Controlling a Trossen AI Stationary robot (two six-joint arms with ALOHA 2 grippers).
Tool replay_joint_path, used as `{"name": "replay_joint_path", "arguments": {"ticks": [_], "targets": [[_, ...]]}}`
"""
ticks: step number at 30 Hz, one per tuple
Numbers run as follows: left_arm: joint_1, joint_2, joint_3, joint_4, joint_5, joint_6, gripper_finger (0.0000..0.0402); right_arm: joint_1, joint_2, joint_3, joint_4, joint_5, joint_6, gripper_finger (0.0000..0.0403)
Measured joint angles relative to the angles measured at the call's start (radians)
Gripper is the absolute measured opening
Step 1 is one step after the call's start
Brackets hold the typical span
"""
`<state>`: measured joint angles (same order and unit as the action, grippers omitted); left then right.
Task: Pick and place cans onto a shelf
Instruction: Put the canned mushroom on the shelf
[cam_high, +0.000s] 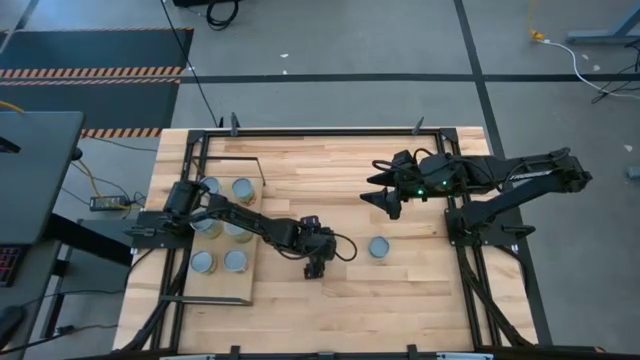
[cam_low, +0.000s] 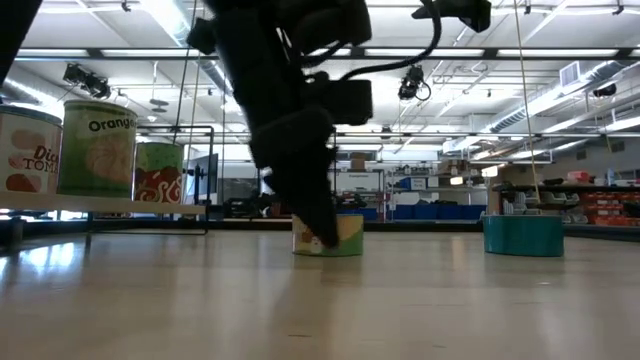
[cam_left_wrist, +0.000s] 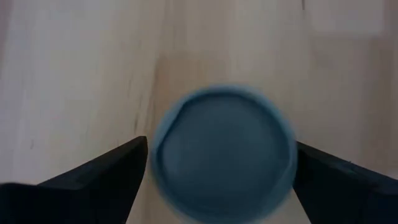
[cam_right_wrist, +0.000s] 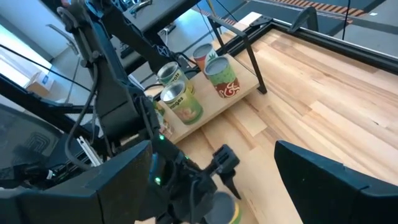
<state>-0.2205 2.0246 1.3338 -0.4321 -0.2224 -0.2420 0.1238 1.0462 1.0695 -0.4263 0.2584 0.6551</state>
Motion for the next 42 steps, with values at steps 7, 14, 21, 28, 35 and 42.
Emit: {"name": "replay_joint_path", "arguments": {"ticks": [7, 14, 21, 28, 35, 42], "targets": [[0.004, 0.005, 0.000, 0.025, -0.001, 0.000, 0.0342, 0.011, 0.000, 0.000, -0.004, -0.028, 0.001, 0.0346], [-0.026, -0.061, 0.098, -0.266, 0.003, -0.103, 0.0286, 0.098, -0.005, 0.000, 0.000, -0.045, -0.033, 0.0346], [-0.173, -0.228, 0.276, -0.746, 0.067, -0.445, 0.0286, 0.179, 0.026, -0.026, 0.006, -0.045, -0.025, 0.0346], [-0.362, -0.368, 0.278, -1.051, 0.114, -1.251, 0.0286, 0.233, 0.092, -0.034, 0.029, 0.001, 0.104, 0.0346], [-0.417, -0.388, 0.218, -1.096, 0.129, -1.572, 0.0286, 0.236, 0.173, -0.034, 0.112, 0.002, 0.251, 0.0346], [-0.485, -0.419, 0.061, -1.057, 0.207, -1.739, 0.0287, 0.248, 0.225, -0.034, 0.127, -0.040, 0.339, 0.0346]]}}
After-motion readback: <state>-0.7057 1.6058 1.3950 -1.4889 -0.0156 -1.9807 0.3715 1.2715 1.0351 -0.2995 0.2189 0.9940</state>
